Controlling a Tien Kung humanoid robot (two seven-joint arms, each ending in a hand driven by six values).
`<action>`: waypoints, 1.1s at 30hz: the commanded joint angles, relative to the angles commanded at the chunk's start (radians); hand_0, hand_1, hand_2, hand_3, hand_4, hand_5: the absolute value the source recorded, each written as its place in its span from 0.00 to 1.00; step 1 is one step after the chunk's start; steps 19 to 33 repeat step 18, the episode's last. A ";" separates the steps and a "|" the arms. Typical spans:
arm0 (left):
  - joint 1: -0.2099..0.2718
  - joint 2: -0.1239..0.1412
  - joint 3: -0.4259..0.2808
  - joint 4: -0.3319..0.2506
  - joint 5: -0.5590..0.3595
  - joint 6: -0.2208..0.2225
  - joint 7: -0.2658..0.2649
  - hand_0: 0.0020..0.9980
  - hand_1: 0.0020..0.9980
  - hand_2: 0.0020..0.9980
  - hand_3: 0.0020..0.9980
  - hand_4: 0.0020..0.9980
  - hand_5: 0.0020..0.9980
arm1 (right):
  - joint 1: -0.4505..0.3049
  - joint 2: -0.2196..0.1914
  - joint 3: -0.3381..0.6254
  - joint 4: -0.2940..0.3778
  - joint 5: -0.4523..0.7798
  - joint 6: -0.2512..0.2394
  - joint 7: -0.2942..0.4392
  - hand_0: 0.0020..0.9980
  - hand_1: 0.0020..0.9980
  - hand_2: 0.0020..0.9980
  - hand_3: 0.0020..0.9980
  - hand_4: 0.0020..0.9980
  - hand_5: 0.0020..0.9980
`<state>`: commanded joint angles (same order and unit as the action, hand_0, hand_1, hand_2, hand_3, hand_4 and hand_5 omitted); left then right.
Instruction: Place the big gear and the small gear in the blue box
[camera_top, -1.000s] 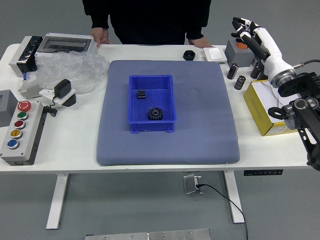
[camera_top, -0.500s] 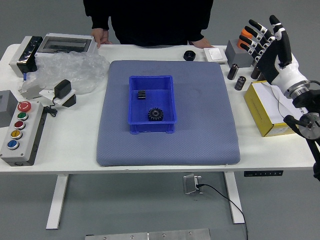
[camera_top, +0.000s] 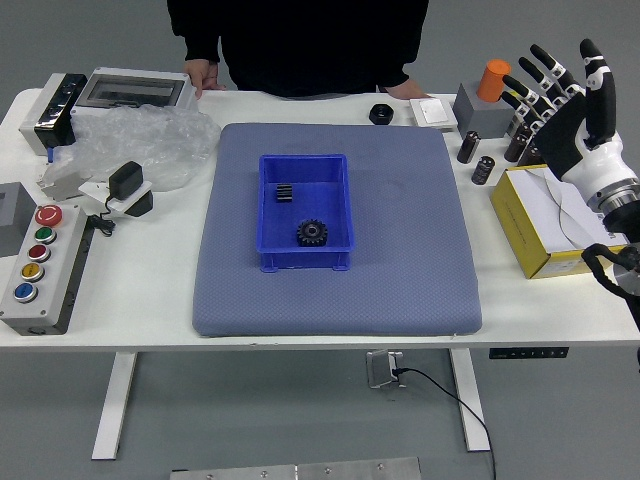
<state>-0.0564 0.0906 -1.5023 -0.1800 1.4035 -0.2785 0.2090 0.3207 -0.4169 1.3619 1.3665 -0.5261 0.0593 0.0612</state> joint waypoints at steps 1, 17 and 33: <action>0.000 0.000 0.001 0.000 -0.001 0.000 0.000 0.85 0.82 0.83 0.87 0.77 0.30 | -0.001 0.001 0.001 0.001 0.000 -0.001 0.001 0.90 0.81 0.85 0.86 0.75 1.00; -0.001 -0.005 0.005 0.000 -0.020 0.004 -0.002 0.86 0.82 0.83 0.87 0.78 0.30 | -0.004 0.002 0.014 0.020 -0.033 -0.024 0.006 0.89 0.80 0.84 0.85 0.77 0.99; -0.001 -0.005 0.005 0.000 -0.021 0.004 -0.002 0.86 0.82 0.83 0.87 0.78 0.30 | -0.004 0.002 0.015 0.021 -0.034 -0.025 0.006 0.89 0.80 0.84 0.85 0.77 0.99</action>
